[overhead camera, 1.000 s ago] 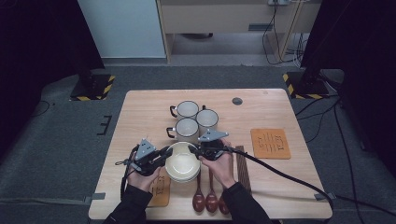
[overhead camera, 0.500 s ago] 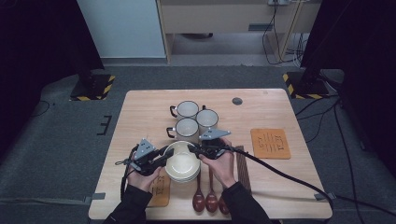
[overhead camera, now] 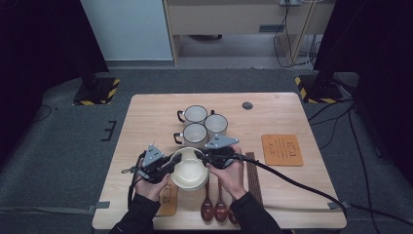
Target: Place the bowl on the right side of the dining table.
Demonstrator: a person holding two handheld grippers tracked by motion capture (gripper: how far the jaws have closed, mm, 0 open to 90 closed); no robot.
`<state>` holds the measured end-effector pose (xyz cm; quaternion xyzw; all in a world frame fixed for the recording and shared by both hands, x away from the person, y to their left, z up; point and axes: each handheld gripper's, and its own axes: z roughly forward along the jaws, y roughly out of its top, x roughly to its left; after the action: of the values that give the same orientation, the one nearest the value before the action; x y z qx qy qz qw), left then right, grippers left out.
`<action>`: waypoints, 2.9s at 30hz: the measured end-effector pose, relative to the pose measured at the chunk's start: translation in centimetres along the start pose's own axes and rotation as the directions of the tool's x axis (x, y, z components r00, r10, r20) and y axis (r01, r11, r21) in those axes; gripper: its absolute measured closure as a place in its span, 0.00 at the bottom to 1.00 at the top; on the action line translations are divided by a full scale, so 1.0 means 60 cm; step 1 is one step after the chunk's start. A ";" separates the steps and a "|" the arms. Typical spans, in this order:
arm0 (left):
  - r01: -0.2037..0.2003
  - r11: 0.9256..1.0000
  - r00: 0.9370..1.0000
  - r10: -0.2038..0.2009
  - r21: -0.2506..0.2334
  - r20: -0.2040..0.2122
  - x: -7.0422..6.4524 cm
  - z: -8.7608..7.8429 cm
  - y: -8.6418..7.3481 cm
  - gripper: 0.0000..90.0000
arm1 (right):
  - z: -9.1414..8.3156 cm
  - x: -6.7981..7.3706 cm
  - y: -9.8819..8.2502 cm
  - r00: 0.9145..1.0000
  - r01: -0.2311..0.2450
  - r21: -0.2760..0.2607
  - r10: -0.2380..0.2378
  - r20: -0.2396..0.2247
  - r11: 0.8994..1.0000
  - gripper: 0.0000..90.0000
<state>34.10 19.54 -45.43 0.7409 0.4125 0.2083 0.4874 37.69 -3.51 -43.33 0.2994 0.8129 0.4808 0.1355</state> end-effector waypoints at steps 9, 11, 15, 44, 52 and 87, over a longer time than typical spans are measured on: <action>-0.016 1.000 1.000 0.016 -0.021 0.004 -0.006 -0.007 0.008 0.91 | -0.013 -0.001 0.007 1.000 0.020 -0.024 -0.020 0.000 1.000 0.88; -0.026 0.999 1.000 0.026 -0.020 -0.001 -0.008 -0.006 0.008 0.91 | -0.015 -0.001 0.008 1.000 0.018 -0.021 -0.017 0.004 1.000 0.87; -0.045 0.999 0.999 0.045 -0.015 -0.011 -0.011 -0.005 0.007 0.91 | -0.014 -0.002 0.007 1.000 0.011 0.002 -0.011 0.003 1.000 0.87; -0.079 0.996 0.997 0.078 -0.040 -0.021 -0.024 -0.012 0.014 0.89 | 0.004 -0.003 0.000 0.988 -0.149 0.124 0.144 0.047 0.981 0.90; -0.076 0.992 0.997 0.078 -0.096 0.015 -0.026 -0.013 0.016 0.73 | 0.007 -0.004 0.000 0.988 -0.154 0.125 0.152 0.032 0.980 0.90; 0.089 0.954 0.990 -0.116 -0.285 -0.078 0.050 -0.062 0.017 0.42 | -0.015 -0.007 0.013 0.992 -0.125 0.080 0.124 0.013 0.989 0.90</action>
<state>33.58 23.83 -43.19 0.6312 0.4390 0.2736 0.5779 37.86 -4.10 -42.22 0.3568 0.8109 0.4537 0.0964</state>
